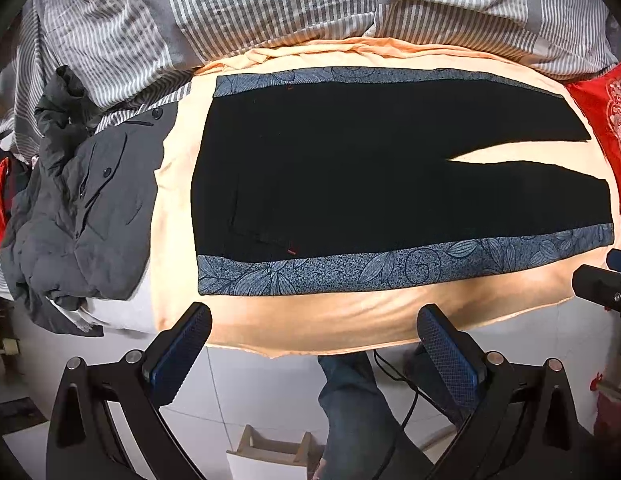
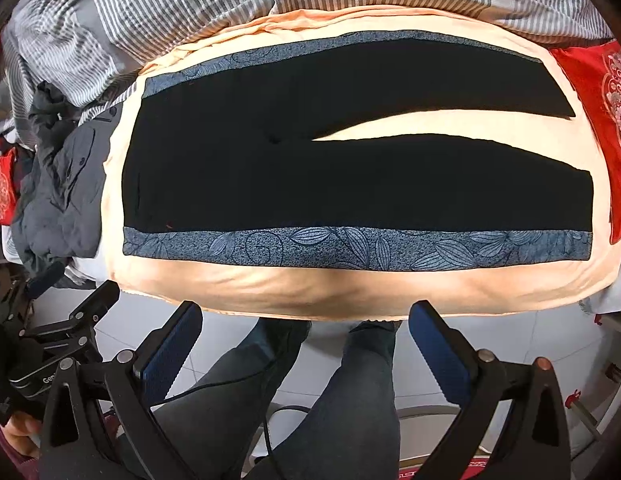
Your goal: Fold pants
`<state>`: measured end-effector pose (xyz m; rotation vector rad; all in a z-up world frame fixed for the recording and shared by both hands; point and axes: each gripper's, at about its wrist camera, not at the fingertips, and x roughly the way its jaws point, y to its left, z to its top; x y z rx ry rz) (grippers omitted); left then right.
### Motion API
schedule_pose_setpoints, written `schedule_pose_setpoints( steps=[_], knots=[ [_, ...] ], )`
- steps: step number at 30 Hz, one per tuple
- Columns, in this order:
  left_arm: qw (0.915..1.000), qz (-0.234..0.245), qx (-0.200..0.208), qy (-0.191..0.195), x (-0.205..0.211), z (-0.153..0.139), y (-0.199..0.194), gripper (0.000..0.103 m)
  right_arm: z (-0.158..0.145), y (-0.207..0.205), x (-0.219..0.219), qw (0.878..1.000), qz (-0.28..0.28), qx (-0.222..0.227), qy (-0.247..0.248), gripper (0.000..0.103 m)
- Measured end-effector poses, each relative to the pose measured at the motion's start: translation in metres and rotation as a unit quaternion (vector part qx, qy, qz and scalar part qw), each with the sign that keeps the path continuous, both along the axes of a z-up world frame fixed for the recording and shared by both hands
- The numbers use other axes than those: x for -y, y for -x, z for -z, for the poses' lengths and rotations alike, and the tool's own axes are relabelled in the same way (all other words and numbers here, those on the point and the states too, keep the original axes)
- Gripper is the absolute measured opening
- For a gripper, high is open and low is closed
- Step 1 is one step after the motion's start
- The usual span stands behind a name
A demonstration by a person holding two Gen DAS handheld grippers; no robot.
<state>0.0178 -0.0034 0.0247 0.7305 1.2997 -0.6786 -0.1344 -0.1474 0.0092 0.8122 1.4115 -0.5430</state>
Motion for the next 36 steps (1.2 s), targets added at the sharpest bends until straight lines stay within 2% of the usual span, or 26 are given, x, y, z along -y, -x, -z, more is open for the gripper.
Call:
schedule_pose_setpoints(
  steps=[16,36],
  knots=[
    [1.0,-0.003,0.007,0.003,0.001,-0.004,0.0,0.103,-0.001,-0.002,0.001,1.0,-0.004,0.002,-0.001,0.103],
    [0.9999,0.008,-0.003,-0.006,0.007,0.002,-0.011,0.103,0.009,-0.001,0.0,1.0,0.01,-0.008,-0.014,0.103]
  ],
)
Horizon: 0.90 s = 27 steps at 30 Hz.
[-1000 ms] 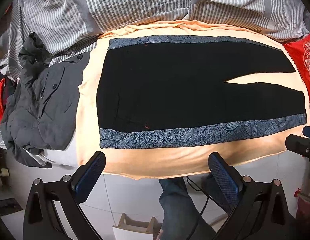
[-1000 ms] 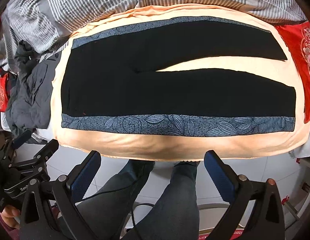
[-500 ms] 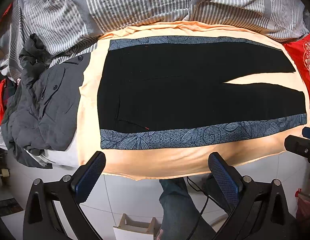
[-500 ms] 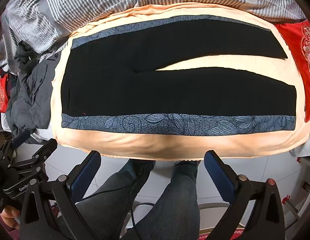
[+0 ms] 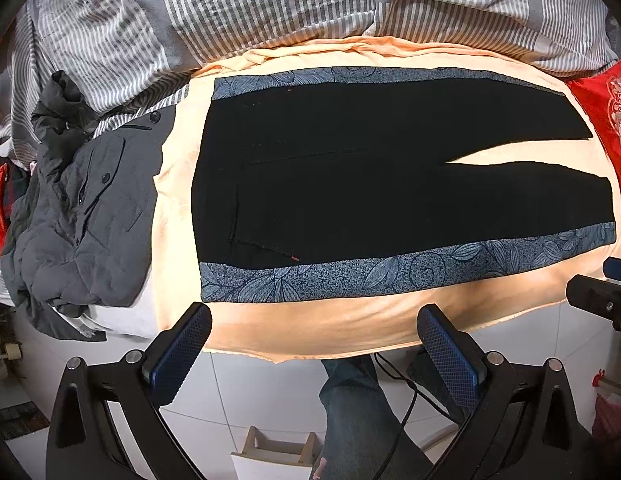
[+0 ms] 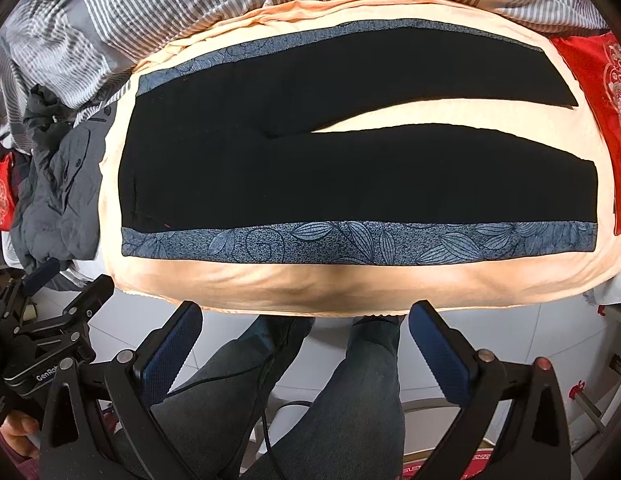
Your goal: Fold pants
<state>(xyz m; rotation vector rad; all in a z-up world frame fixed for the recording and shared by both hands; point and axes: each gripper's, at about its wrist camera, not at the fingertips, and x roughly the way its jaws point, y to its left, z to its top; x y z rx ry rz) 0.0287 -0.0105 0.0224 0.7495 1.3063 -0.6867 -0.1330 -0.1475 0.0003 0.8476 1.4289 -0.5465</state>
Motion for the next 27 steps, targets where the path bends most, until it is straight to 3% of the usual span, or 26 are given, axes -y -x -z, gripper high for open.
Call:
schedule_pose_setpoints(
  steps=[27],
  knots=[
    [0.9999,-0.011,-0.009,0.0,-0.003,0.013,-0.022,0.103,0.014,-0.017,0.003,1.0,0.011,-0.009,-0.01,0.103]
  ],
)
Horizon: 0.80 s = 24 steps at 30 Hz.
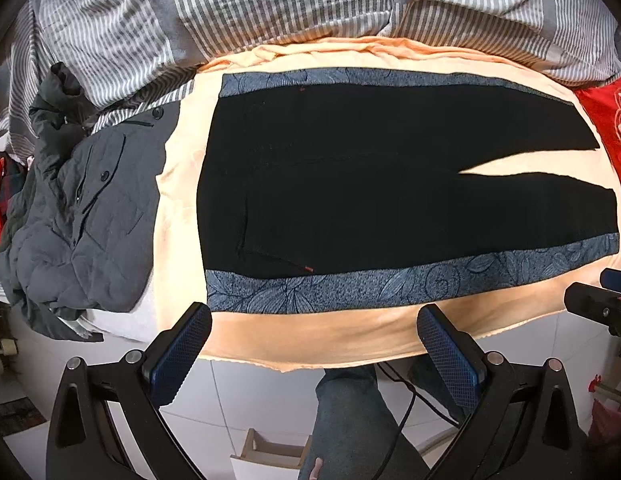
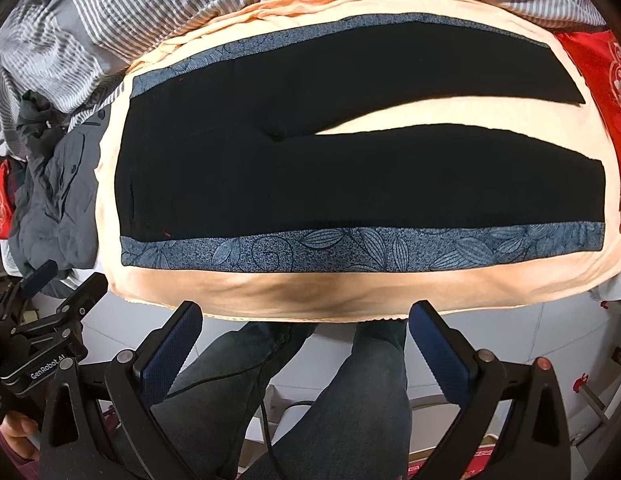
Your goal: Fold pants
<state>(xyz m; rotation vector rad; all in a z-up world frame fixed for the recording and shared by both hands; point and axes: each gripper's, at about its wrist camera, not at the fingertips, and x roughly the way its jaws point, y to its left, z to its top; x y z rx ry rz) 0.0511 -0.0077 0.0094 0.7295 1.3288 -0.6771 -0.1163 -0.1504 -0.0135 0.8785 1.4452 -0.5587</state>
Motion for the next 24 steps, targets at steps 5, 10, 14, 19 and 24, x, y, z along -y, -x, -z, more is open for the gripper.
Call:
schedule_pose_setpoints(
  steps=[5,10,14,19,24],
  knots=[
    [1.0,-0.005,-0.001,-0.003,-0.004,0.002,-0.003,0.103,0.004,0.001,-0.004,1.0,0.004,-0.005,-0.007,0.103],
    [1.0,-0.005,-0.005,-0.005,-0.005,0.007,-0.004,0.103,0.007,0.002,-0.007,1.0,0.003,-0.009,-0.009,0.103],
    [1.0,-0.002,-0.007,-0.001,-0.004,0.008,-0.003,0.103,0.007,0.004,-0.007,1.0,0.006,-0.01,-0.006,0.103],
    [1.0,0.002,-0.009,-0.004,-0.005,0.011,-0.002,0.103,0.009,0.008,-0.007,1.0,0.015,-0.011,-0.007,0.103],
    [0.9999,0.0,-0.012,-0.008,-0.007,0.014,-0.002,0.103,0.012,0.009,-0.009,1.0,0.018,-0.014,-0.011,0.103]
  ],
)
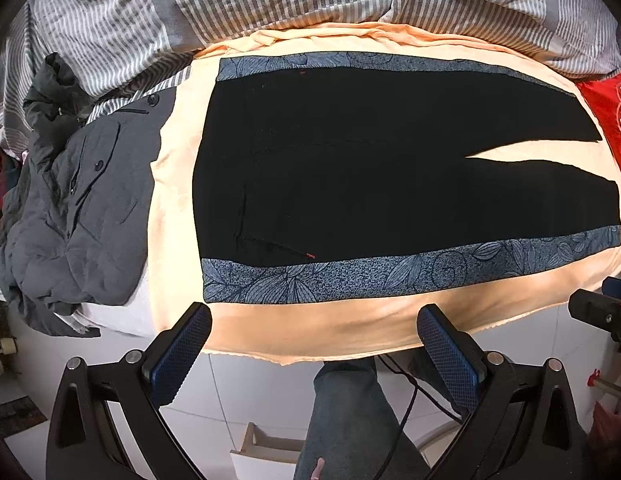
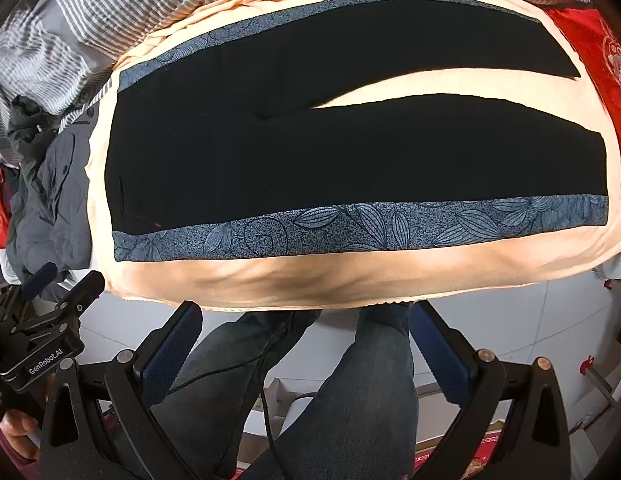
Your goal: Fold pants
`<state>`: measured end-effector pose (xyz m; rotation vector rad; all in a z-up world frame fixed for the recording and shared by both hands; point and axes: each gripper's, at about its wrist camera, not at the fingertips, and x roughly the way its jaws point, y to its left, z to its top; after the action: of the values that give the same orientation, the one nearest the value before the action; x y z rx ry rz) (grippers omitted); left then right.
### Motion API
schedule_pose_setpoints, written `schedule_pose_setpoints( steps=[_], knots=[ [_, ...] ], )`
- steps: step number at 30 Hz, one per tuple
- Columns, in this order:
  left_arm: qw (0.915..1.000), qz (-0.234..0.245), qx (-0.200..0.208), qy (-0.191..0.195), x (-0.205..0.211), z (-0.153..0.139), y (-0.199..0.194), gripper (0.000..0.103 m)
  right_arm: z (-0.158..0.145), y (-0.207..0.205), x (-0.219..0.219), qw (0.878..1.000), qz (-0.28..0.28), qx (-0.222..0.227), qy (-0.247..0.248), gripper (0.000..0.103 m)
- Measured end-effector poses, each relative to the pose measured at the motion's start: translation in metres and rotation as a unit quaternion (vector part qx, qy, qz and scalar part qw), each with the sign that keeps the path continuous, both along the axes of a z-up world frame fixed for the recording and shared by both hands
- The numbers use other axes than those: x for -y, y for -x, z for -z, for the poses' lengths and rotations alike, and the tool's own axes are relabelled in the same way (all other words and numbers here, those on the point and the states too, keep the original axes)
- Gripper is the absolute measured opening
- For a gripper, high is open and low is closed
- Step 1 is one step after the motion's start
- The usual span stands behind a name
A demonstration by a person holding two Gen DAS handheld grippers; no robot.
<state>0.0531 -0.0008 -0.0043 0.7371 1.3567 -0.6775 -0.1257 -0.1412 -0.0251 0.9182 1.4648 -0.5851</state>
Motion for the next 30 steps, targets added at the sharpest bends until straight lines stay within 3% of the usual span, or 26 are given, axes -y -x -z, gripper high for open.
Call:
schedule_pose_setpoints(
  steps=[4,9,13,18,23,30],
  knots=[
    [1.0,-0.006,-0.004,0.004,-0.001,0.003,-0.004,0.103,0.001,0.001,0.0,1.0,0.002,0.002,-0.001,0.103],
    [0.9978,-0.056,-0.032,0.016,-0.013,0.021,-0.021,0.103,0.009,0.009,0.004,0.999,0.026,0.016,-0.009,0.103],
    [0.9904,-0.116,-0.074,0.014,-0.031,0.05,-0.033,0.103,0.039,0.023,0.003,0.993,0.078,0.051,-0.071,0.103],
    [0.9764,-0.176,-0.122,0.025,-0.048,0.096,-0.04,0.103,0.09,0.036,-0.004,0.969,0.156,0.122,-0.149,0.103],
    [0.9528,-0.244,-0.169,0.062,-0.063,0.135,-0.044,0.103,0.149,0.045,-0.005,0.939,0.221,0.187,-0.184,0.103],
    [0.9493,-0.231,-0.196,0.085,-0.067,0.157,-0.035,0.103,0.2,0.061,0.003,0.892,0.286,0.278,-0.214,0.096]
  ],
)
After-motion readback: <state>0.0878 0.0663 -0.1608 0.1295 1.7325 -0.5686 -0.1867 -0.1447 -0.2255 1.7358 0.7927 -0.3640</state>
